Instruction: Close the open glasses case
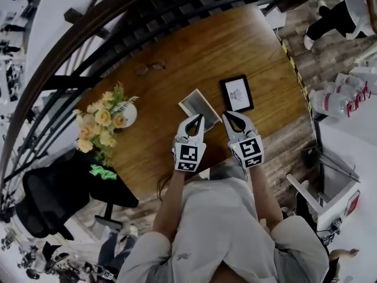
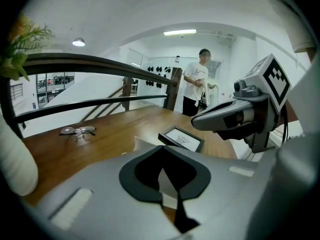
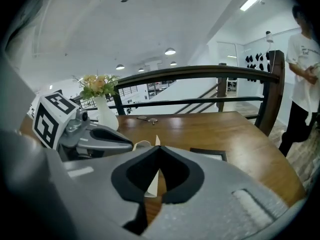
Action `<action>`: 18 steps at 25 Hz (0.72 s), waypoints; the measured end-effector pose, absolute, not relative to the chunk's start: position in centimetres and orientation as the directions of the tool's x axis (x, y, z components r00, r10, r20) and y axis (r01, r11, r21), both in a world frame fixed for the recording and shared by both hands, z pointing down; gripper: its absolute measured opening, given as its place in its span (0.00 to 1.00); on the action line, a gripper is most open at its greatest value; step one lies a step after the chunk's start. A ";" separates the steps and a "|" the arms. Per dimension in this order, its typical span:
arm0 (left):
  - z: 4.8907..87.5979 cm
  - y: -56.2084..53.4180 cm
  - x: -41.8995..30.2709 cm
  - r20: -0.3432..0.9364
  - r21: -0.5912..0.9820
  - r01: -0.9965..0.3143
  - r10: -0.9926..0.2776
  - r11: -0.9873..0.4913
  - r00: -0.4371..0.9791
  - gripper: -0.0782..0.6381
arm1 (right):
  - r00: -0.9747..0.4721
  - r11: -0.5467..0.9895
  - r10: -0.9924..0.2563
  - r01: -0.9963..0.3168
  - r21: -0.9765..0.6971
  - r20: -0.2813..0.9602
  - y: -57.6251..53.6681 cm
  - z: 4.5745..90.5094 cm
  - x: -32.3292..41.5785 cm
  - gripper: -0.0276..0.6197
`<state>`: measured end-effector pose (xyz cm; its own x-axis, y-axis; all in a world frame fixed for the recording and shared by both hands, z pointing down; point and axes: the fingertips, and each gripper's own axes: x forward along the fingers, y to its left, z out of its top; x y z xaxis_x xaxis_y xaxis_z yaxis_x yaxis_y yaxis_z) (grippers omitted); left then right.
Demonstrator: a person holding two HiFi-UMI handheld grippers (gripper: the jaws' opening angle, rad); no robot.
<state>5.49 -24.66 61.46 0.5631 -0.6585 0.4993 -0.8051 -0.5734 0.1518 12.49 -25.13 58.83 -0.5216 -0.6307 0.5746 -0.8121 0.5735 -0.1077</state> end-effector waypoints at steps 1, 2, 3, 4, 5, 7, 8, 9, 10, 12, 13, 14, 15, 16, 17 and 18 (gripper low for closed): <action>61.9 -24.6 5.7 0.506 0.154 -0.804 -0.653 -0.574 0.563 0.13 | -0.523 0.576 -0.625 -0.810 -0.110 0.579 -25.3 59.3 12.6 0.05; 62.3 -24.6 6.0 0.513 0.157 -0.803 -0.647 -0.576 0.564 0.13 | -0.525 0.580 -0.619 -0.807 -0.112 0.584 -25.5 59.7 12.8 0.05; 62.6 -24.6 6.2 0.519 0.159 -0.801 -0.641 -0.577 0.565 0.13 | -0.527 0.583 -0.612 -0.804 -0.115 0.590 -25.6 60.0 12.9 0.05; 62.9 -24.5 6.4 0.525 0.161 -0.800 -0.636 -0.578 0.565 0.13 | -0.530 0.586 -0.605 -0.802 -0.118 0.595 -25.7 60.3 13.0 0.05; 63.1 -24.5 6.6 0.532 0.164 -0.799 -0.630 -0.578 0.566 0.13 | -0.532 0.589 -0.598 -0.799 -0.122 0.599 -25.8 60.6 13.1 0.05; 63.6 -24.4 7.1 0.544 0.169 -0.797 -0.619 -0.580 0.566 0.13 | -0.539 0.596 -0.586 -0.793 -0.130 0.605 -25.9 61.0 13.1 0.05; 63.8 -24.3 7.3 0.549 0.170 -0.795 -0.614 -0.582 0.567 0.13 | -0.544 0.600 -0.580 -0.789 -0.135 0.606 -26.0 61.2 13.1 0.05; 64.0 -24.3 7.5 0.554 0.171 -0.794 -0.609 -0.584 0.568 0.13 | -0.550 0.604 -0.573 -0.785 -0.141 0.607 -26.1 61.3 13.1 0.05; 64.3 -24.3 7.6 0.559 0.172 -0.793 -0.605 -0.585 0.568 0.13 | -0.555 0.608 -0.566 -0.780 -0.145 0.610 -26.1 61.6 13.0 0.05; 64.7 -24.4 7.9 0.568 0.172 -0.794 -0.600 -0.583 0.563 0.13 | -0.562 0.617 -0.549 -0.772 -0.153 0.619 -26.0 62.2 12.9 0.05; 64.8 -24.4 7.9 0.573 0.171 -0.797 -0.600 -0.579 0.558 0.13 | -0.565 0.622 -0.540 -0.767 -0.157 0.624 -26.0 62.5 12.9 0.05; 65.0 -24.5 7.9 0.577 0.170 -0.801 -0.601 -0.574 0.553 0.13 | -0.568 0.626 -0.531 -0.763 -0.161 0.629 -25.9 62.8 12.8 0.05; 65.1 -24.6 8.0 0.581 0.168 -0.805 -0.602 -0.569 0.548 0.13 | -0.571 0.631 -0.523 -0.759 -0.164 0.633 -25.8 63.0 12.7 0.05; 65.3 -24.7 8.0 0.585 0.166 -0.807 -0.602 -0.567 0.543 0.13 | -0.575 0.635 -0.516 -0.754 -0.167 0.635 -25.8 63.2 12.6 0.05; 65.4 -24.9 8.1 0.589 0.164 -0.809 -0.601 -0.565 0.540 0.13 | -0.579 0.639 -0.509 -0.750 -0.171 0.637 -25.8 63.4 12.5 0.05; 65.5 -24.9 8.1 0.593 0.163 -0.809 -0.600 -0.564 0.537 0.13 | -0.581 0.641 -0.502 -0.747 -0.175 0.641 -25.8 63.6 12.5 0.05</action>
